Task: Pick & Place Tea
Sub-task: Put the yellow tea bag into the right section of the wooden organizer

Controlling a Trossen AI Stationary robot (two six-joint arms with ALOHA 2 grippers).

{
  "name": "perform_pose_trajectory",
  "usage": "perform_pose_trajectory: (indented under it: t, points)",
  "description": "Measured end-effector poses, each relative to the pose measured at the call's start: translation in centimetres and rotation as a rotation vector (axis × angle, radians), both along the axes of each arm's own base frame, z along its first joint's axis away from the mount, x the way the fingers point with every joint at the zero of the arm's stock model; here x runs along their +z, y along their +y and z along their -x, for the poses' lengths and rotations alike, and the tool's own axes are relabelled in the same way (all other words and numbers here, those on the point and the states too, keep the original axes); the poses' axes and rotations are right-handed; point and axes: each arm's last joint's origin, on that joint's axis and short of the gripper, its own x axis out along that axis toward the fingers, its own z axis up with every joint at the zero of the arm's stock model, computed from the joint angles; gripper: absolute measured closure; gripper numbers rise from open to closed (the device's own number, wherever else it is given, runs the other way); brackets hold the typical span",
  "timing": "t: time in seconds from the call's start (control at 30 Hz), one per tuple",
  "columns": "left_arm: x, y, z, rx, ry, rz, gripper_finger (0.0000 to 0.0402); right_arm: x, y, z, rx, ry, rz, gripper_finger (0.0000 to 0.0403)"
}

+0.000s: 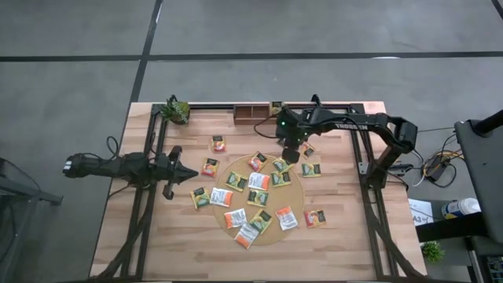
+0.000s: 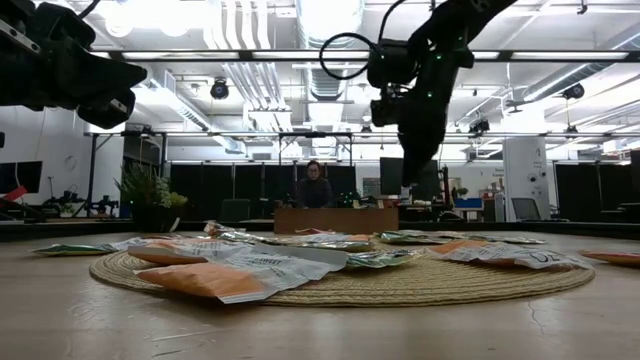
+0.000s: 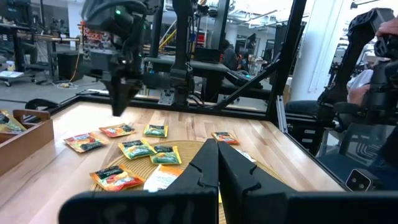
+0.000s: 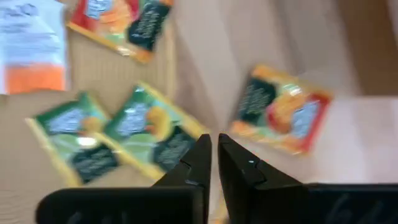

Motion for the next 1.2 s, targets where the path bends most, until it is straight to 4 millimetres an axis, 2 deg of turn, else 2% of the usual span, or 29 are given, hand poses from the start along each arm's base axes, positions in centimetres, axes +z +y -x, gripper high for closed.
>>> perform_pose_trajectory:
  t: [0.13, 0.33, 0.57, 0.63, 0.87, 1.2]
  points:
    - [0.0, 0.0, 0.0, 0.0, 0.0, 0.0, 0.0402, -0.3, 1.4, -0.3, -0.08, 0.006, -0.062, 0.0328]
    - [0.0, 0.0, 0.0, -0.001, 0.0, 0.0, 0.0402, -0.6, 2.7, -0.4, -0.293, 0.019, -0.146, 0.0256]
    - [0.0, 0.0, 0.0, 0.0, 0.0, 0.0, 0.0402, -0.7, 3.0, -0.4, -0.483, 0.027, -0.208, 0.0193]
    - [0.0, 0.0, 0.0, 0.0, 0.0, 0.0, 0.0402, -1.3, 2.9, -0.6, -0.536, 0.045, -0.223, 0.0179]
    - [0.0, 0.0, 0.0, 0.0, 0.0, 0.0, 0.0402, -3.9, 2.8, -1.9, -0.585, 0.153, -0.241, 0.0149]
    - [0.0, 0.0, 0.0, 0.0, 0.0, 0.0, 0.0402, -5.1, 2.1, -3.3, -0.537, 0.179, -0.145, 0.0147]
